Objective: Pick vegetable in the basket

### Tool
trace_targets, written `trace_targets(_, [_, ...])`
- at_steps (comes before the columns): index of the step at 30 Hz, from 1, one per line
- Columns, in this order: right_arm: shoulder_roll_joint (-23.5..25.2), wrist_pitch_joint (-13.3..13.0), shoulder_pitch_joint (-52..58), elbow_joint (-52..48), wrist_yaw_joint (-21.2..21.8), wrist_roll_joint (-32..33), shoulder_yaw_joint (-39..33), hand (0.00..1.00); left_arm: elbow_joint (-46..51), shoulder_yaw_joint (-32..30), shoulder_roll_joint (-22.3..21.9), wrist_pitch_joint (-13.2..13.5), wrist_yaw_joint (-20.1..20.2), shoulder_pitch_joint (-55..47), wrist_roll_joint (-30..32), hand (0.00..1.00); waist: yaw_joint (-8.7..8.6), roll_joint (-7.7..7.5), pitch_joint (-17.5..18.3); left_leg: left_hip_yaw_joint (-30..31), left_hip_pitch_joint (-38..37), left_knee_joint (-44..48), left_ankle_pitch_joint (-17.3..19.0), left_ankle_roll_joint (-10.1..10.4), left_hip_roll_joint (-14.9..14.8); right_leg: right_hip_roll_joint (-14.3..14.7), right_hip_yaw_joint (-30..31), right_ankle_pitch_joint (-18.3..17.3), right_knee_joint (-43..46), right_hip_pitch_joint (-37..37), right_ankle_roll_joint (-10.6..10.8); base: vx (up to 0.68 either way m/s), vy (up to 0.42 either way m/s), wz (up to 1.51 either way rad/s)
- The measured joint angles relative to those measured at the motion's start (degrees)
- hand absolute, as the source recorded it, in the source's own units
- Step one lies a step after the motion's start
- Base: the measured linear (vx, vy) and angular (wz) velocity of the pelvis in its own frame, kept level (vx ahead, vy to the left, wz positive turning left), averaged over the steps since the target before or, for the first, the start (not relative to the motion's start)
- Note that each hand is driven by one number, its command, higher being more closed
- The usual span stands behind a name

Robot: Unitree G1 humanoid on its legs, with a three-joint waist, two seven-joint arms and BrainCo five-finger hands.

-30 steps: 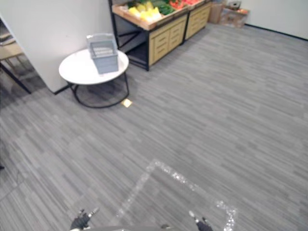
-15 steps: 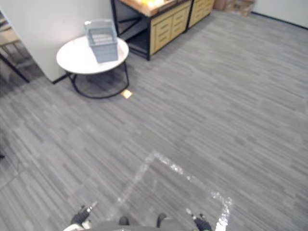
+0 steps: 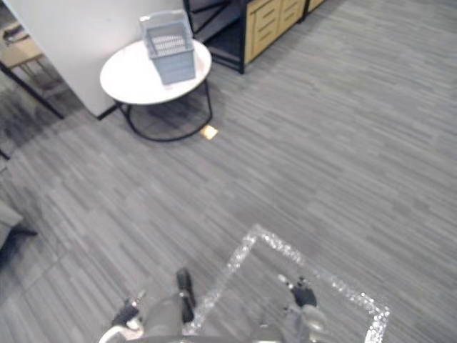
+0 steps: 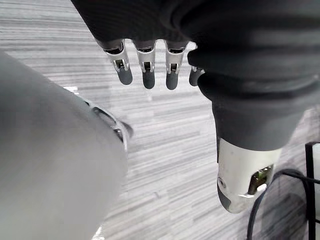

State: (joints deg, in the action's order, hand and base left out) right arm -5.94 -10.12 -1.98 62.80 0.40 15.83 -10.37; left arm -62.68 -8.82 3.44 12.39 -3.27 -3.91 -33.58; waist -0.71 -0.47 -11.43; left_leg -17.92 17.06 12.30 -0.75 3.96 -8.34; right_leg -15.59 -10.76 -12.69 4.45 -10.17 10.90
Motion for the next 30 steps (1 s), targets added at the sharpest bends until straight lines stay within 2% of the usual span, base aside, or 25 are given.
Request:
trace_targets(1, [0.69, -0.04, 0.11, 0.16, 0.50, -0.02, -0.09, 0.00, -0.15, -0.07, 0.86, 0.02, -0.18, 0.37, 0.16, 0.00, -0.46, -0.82, 0.21, -0.61, -0.27, 1.41, 1.50, -0.93, 1.65, -1.95, 1.64, 1.73, 3.23, 1.69, 1.15, 0.50, 0.267, -0.02])
trace_targets(3, [0.97, -0.04, 1.68, 0.21, 1.31, -0.06, -0.83, 0.00, -0.81, -0.25, 0.91, -0.08, -0.30, 0.21, 0.62, 0.00, -0.44, -0.86, 0.28, -2.13, -3.08, 1.60, 3.47, -3.12, 2.84, -3.54, 5.07, 5.08, 11.64, 4.23, 0.71, 0.49, 0.272, -0.07])
trace_targets(5, [1.24, 0.06, 3.82, 0.39, 1.50, -0.01, -1.69, 0.00, -0.94, -0.31, 0.76, -0.39, -0.38, -0.94, 1.16, 0.00, -0.84, -0.78, 0.31, -2.20, -8.13, 0.17, 5.57, -3.26, 3.89, -4.48, 6.43, 13.26, 24.47, 8.32, -0.89, 0.47, 0.259, -0.11])
trace_targets(6, [1.70, 0.09, 5.53, 0.25, 1.60, 0.56, -2.85, 0.00, -0.92, 0.15, 0.79, -0.51, -0.36, -1.47, 1.35, 0.00, -0.90, -0.62, 0.50, -2.59, -12.81, -2.45, 6.95, -3.54, 3.84, -5.30, 6.96, 21.24, 33.80, 12.09, -2.71, 0.46, 0.219, -0.09])
trace_targets(7, [1.76, 0.08, 6.31, 0.08, 1.45, 0.58, -3.60, 0.00, -0.61, 0.71, 0.93, -0.55, -0.41, -1.81, 2.30, 0.00, -1.20, -1.34, 0.56, -3.46, -16.72, -4.49, 8.02, -4.10, 4.73, -6.48, 7.21, 21.37, 44.46, 16.61, -3.39, 0.46, 0.186, -0.06])
trace_targets(8, [1.82, 0.13, 6.50, 0.08, 1.51, 0.62, -3.89, 0.00, -0.54, 0.97, 1.35, -0.55, -0.44, -1.67, 2.94, 0.00, -1.44, -2.00, 0.44, -3.48, -18.54, -5.09, 8.29, -4.29, 5.17, -6.71, 7.01, 19.65, 49.42, 18.98, -4.30, 0.45, 0.118, 0.03])
trace_targets(9, [1.88, 0.21, 6.81, 0.15, 1.53, 0.71, -4.56, 0.00, -0.53, 1.79, 1.76, -0.58, -0.50, -1.21, 3.60, 0.00, -1.78, -2.06, 0.31, -3.45, -21.94, -6.45, 8.60, -4.50, 5.21, -5.43, 6.16, 14.91, 55.42, 22.43, -4.22, 0.44, 0.069, 0.05])
trace_targets(10, [1.90, 0.24, 7.05, 0.10, 1.54, 1.05, -5.13, 0.00, -0.47, 1.91, 1.66, -0.58, -0.52, -0.73, 4.83, 0.00, -2.34, -1.35, -0.08, -3.50, -25.03, -7.50, 8.60, -4.49, 4.55, -3.33, 3.64, 9.80, 57.24, 25.03, -5.02, 0.51, 0.031, 0.06])
trace_targets(12, [2.00, 0.26, 7.60, 0.05, 1.80, 1.12, -5.96, 0.00, 0.52, 1.73, 1.45, -0.50, -0.49, -0.02, 5.01, 0.00, -3.21, -0.51, -0.49, -3.50, -28.30, -7.60, 8.60, -4.49, 3.39, -0.51, -1.89, 4.61, 52.39, 27.80, -7.20, 0.46, -0.068, 0.15])
trace_targets(13, [2.28, 0.29, 8.13, 0.01, 1.96, 1.12, -6.98, 0.00, 1.36, 1.27, 1.25, -0.36, -0.45, 0.30, 4.99, 0.00, -3.93, -0.32, -0.49, -3.28, -29.50, -7.66, 8.63, -4.45, 2.93, 0.77, -5.29, 3.97, 45.20, 29.06, -8.24, 0.36, -0.136, 0.33])
trace_targets(14, [2.46, 0.29, 8.36, -0.13, 2.01, 1.14, -7.34, 0.00, 1.76, 0.84, 1.16, -0.32, -0.37, 0.55, 4.98, 0.00, -4.15, -0.32, -0.49, -3.30, -30.19, -7.76, 8.71, -4.32, 2.73, 1.39, -6.55, 3.98, 40.93, 29.38, -8.29, 0.38, -0.211, 0.47])
trace_targets(15, [2.62, 0.37, 9.59, -0.21, 2.06, 1.15, -7.54, 0.00, 2.55, -0.21, 0.24, -0.14, -0.25, 1.03, 4.90, 0.00, -4.01, -0.32, -0.48, -3.43, -31.62, -8.54, 9.25, -3.45, 2.55, 2.35, -7.33, 4.60, 31.16, 30.07, -8.03, 0.33, -0.214, 0.34])
trace_targets(16, [2.63, 0.41, 9.79, -0.21, 2.08, 1.15, -7.58, 0.00, 2.68, -0.41, 0.04, -0.06, -0.25, 1.12, 4.87, 0.00, -4.02, -0.28, -0.48, -3.42, -31.83, -8.61, 9.43, -3.17, 2.47, 2.45, -7.38, 4.77, 29.67, 30.08, -7.78, 0.53, -0.351, 0.71])
trace_targets(17, [2.52, 1.30, 12.15, -1.13, 2.18, 1.10, -7.89, 0.00, 3.97, -2.18, -2.05, 0.07, -0.29, 1.95, 4.67, 0.00, -4.12, 0.20, -0.42, -3.60, -35.05, -10.60, 13.56, 2.84, 1.53, 4.13, -5.93, 15.47, 13.22, 28.81, -10.44, 0.45, -0.277, 0.37])
trace_targets(18, [2.08, 1.58, 11.37, -1.19, 2.14, 1.08, -8.26, 0.00, 3.29, -2.78, -3.75, -0.12, -0.32, 2.06, 4.64, 0.00, -3.40, 2.33, -0.76, -4.48, -35.60, -11.67, 14.12, 3.71, -0.29, 6.59, -6.85, 15.19, 12.84, 28.82, -9.78, 0.43, -0.244, 0.21])
trace_targets(19, [2.27, 1.44, 10.45, -1.24, 2.11, 1.10, -9.25, 0.00, 3.35, -3.04, -4.50, -0.09, -0.27, 1.98, 4.64, 0.00, -2.97, 3.27, -0.40, -5.33, -35.36, -12.17, 13.48, 3.59, -0.79, 7.35, -6.74, 14.72, 13.42, 29.17, -10.54, 0.30, -0.192, -0.30])
trace_targets(20, [3.03, 1.31, 8.58, -1.66, 2.08, 0.98, -10.45, 0.00, 3.36, -3.54, -5.38, -0.09, -0.32, 2.57, 4.72, 0.00, -3.58, 2.04, -1.31, -6.39, -36.77, -12.09, 11.37, 3.60, -0.52, 6.54, -5.86, 10.25, 19.47, 30.85, -10.60, 0.27, -0.204, -0.10])
trace_targets(21, [3.33, 1.28, 8.59, -1.85, 2.10, 1.01, -10.60, 0.00, 3.36, -4.20, -6.04, -0.08, -0.32, 2.77, 4.74, 0.00, -3.65, 1.74, -1.33, -6.56, -38.21, -12.13, 10.37, 4.28, -0.55, 5.94, -5.82, 7.10, 22.85, 30.71, -10.84, 0.28, -0.265, 0.03])
trace_targets(23, [3.90, 1.40, 9.11, -2.61, 1.99, 0.98, -10.47, 0.00, 3.31, -5.33, -7.12, -0.09, -0.33, 2.51, 5.02, 0.00, -3.70, 0.80, -0.83, -6.47, -39.64, -11.98, 8.59, 4.57, -0.84, 5.74, -6.00, 3.40, 25.72, 30.05, -11.22, 0.20, -0.189, 0.06])
trace_targets(24, [4.47, 1.39, 9.57, -3.17, 1.93, 0.96, -10.82, 0.00, 3.25, -5.91, -7.51, -0.35, -0.35, 2.45, 5.06, 0.00, -3.77, 0.64, -0.76, -6.33, -40.07, -10.44, 6.90, 3.42, -1.58, 6.10, -6.61, 2.51, 25.00, 28.02, -11.42, 0.19, -0.185, 0.08])
trace_targets(26, [4.39, 1.42, 9.61, -3.21, 1.87, 0.93, -11.60, 0.00, 3.30, -6.88, -7.58, -0.48, -0.52, 2.18, 5.03, 0.00, -3.83, 1.26, -0.39, -5.43, -37.33, -3.91, 6.51, 3.69, -3.92, 7.48, -7.58, 2.59, 21.71, 25.60, -11.31, 0.14, -0.177, 0.09])
trace_targets(27, [3.97, 1.46, 9.81, -3.21, 1.81, 0.78, -11.57, 0.00, 3.52, -7.37, -7.60, -0.44, -0.83, 1.95, 4.85, 0.00, -3.83, 1.78, -0.06, -2.64, -32.77, 4.54, 5.18, 4.88, -6.53, 8.69, -8.35, 3.18, 17.99, 23.24, -10.55, 0.14, -0.153, 0.17])
trace_targets(28, [3.56, 1.47, 10.09, -3.24, 1.86, 0.42, -11.52, 0.00, 4.01, -7.28, -7.54, -0.39, -1.05, 1.79, 4.65, 0.00, -3.80, 2.01, 0.29, 1.78, -27.40, 14.11, 1.69, 6.81, -8.33, 9.51, -8.90, 3.48, 14.71, 20.97, -10.04, 0.15, -0.137, 0.20])
trace_targets(29, [3.34, 1.47, 10.17, -3.23, 1.85, 0.43, -11.49, 0.00, 4.31, -7.28, -7.43, -0.34, -1.06, 1.79, 4.50, 0.00, -3.83, 2.02, 0.28, 3.31, -25.14, 18.04, -0.85, 7.31, -8.87, 9.67, -9.04, 3.57, 13.89, 20.00, -9.90, 0.19, -0.107, 0.09])
trace_targets(30, [2.57, 1.48, 10.46, -3.19, 1.73, 0.44, -11.07, 0.00, 4.82, -7.28, -7.22, -0.16, -1.13, 1.76, 4.45, 0.00, -3.62, 2.12, 0.26, 4.43, -22.78, 23.67, -6.63, 7.52, -9.83, 9.96, -9.00, 3.62, 12.97, 17.90, -9.83, 0.28, -0.107, -0.09])
